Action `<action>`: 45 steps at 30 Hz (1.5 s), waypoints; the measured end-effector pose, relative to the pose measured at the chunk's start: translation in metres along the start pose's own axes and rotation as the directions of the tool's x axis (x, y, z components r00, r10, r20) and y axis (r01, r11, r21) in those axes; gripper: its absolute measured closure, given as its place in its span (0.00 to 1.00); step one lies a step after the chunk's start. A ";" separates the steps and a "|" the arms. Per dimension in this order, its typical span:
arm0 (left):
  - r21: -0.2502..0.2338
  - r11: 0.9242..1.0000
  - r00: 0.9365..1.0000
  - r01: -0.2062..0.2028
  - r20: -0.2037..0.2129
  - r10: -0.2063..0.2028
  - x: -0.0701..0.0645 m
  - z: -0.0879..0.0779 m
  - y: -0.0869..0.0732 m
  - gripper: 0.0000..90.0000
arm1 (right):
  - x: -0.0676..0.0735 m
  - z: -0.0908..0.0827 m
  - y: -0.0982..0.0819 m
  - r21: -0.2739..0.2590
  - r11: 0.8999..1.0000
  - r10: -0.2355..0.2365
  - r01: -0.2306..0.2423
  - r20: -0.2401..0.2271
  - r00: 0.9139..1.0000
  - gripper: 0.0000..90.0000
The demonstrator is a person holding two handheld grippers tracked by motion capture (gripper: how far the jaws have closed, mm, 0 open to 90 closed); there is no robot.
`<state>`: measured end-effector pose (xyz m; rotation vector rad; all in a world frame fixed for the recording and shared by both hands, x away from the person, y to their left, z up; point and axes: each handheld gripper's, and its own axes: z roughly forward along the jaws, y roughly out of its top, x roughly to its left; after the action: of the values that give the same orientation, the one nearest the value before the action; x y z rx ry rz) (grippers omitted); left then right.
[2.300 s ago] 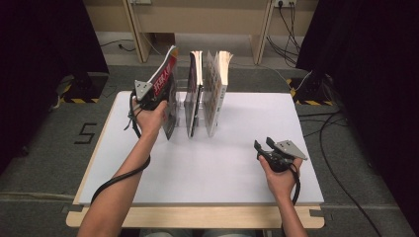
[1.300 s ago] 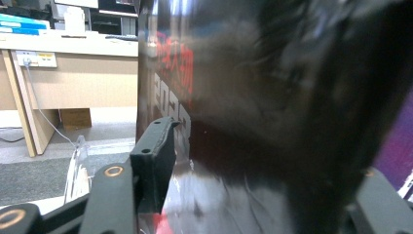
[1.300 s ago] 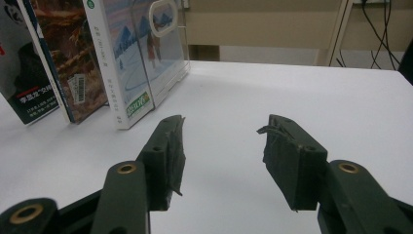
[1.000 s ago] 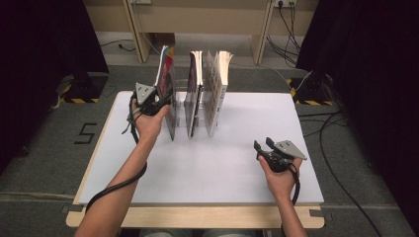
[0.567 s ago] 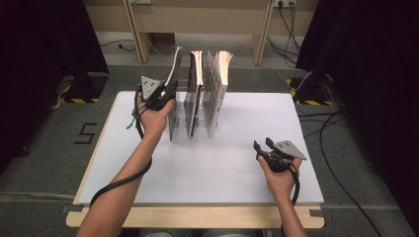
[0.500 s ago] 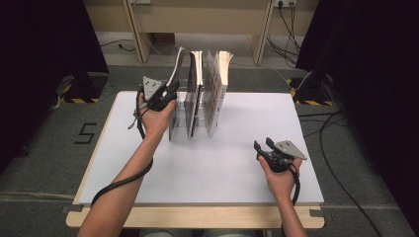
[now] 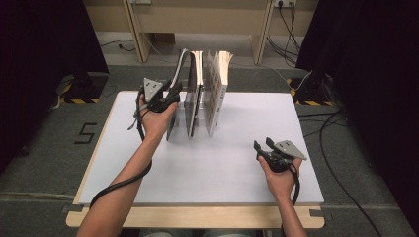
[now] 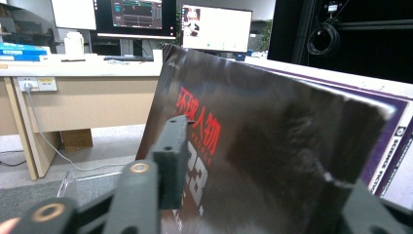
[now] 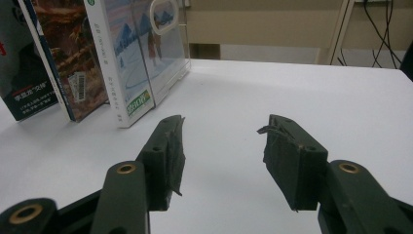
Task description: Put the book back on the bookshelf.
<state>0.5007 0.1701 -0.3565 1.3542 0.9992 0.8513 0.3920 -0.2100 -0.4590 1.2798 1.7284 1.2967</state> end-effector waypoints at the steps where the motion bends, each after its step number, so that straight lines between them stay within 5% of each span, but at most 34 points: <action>1: 0.001 1.000 1.000 -0.001 0.000 0.001 0.000 -0.001 0.000 0.53 | 0.000 0.000 0.000 -0.001 1.000 -0.001 0.001 0.000 1.000 0.54; 9: 0.033 0.999 1.000 0.012 0.029 -0.013 0.000 -0.007 -0.003 0.38 | 0.001 0.001 -0.001 0.003 1.000 -0.003 0.003 0.000 1.000 0.54; 45: 0.077 0.997 0.995 -0.008 0.101 0.000 0.000 -0.041 -0.022 0.32 | 0.003 0.002 -0.002 0.004 1.000 -0.006 0.006 -0.002 1.000 0.54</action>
<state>0.4611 0.1841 -0.3766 1.4513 0.9590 0.7463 0.3921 -0.2064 -0.4612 1.2751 1.7359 1.2926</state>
